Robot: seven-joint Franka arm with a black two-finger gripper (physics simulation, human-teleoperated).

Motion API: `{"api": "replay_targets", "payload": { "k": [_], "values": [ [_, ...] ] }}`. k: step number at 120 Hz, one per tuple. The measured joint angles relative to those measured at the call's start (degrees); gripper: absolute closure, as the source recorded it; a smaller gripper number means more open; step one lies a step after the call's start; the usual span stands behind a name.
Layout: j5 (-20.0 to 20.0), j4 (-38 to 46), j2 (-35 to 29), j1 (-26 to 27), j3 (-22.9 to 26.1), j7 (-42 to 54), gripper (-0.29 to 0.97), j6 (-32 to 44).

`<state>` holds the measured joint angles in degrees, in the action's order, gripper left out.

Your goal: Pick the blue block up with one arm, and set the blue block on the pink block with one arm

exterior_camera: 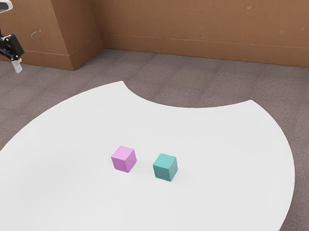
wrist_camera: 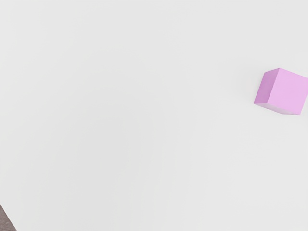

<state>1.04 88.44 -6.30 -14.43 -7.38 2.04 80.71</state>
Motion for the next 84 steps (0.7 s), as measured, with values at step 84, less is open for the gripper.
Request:
{"api": "replay_targets", "payload": {
  "k": [84],
  "values": [
    [4.34, -2.91, -5.92, 0.14, 40.74, -8.95, 0.0, -7.78]
  ]
}}
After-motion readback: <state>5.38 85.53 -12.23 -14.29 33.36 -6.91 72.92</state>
